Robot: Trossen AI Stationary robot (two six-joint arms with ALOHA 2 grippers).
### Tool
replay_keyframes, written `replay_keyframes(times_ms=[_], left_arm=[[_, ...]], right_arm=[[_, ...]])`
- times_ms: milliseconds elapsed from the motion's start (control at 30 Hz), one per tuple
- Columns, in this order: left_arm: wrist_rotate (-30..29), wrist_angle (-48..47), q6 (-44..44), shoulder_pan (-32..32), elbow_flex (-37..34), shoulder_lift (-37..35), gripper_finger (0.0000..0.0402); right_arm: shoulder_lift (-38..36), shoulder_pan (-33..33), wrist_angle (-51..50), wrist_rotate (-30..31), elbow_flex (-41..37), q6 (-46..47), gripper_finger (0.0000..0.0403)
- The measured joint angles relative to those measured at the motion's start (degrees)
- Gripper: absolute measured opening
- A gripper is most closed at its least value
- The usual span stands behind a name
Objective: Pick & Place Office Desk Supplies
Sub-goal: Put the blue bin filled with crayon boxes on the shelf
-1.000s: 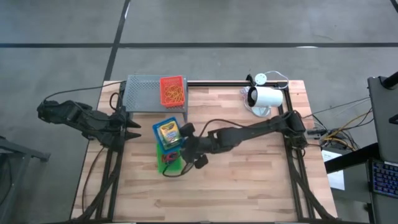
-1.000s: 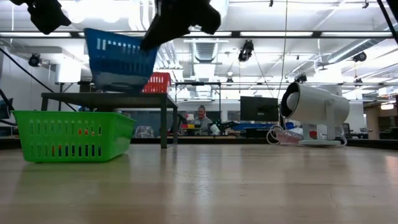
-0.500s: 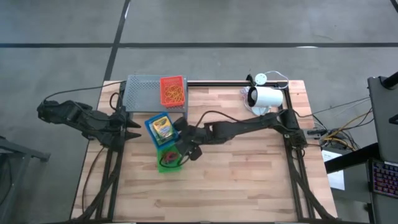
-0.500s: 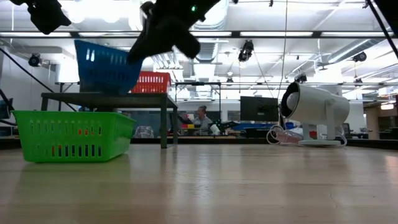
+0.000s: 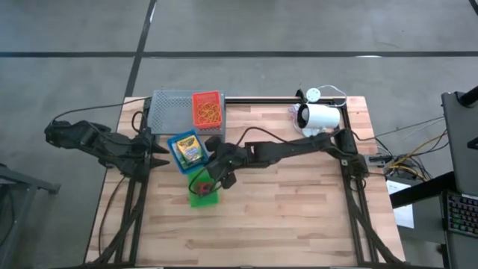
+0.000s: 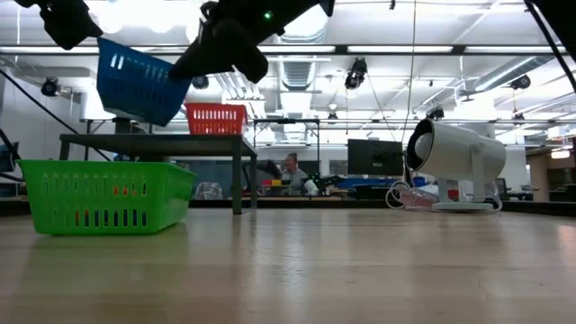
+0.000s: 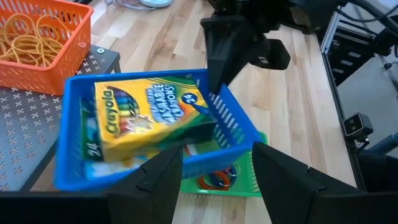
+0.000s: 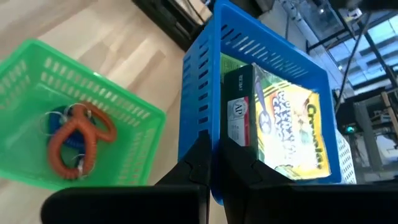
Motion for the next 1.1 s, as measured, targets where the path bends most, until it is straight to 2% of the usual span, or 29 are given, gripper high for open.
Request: replay_keyframes(times_ms=[333,767,1100], left_arm=[[0.0,0.0,0.0,0.0,0.0,0.0,0.0201],[0.0,0.0,0.0,0.0,0.0,0.0,0.0201],[0.0,0.0,0.0,0.0,0.0,0.0,0.0201]], right_arm=[[0.1,-1.4,0.1,0.0,0.0,1.3,0.0008],[-0.1,-1.0,-5.6,0.2,0.0,3.2,0.0008],[-0.8,-0.1,-6.9,3.1,0.0,3.4,0.0008]])
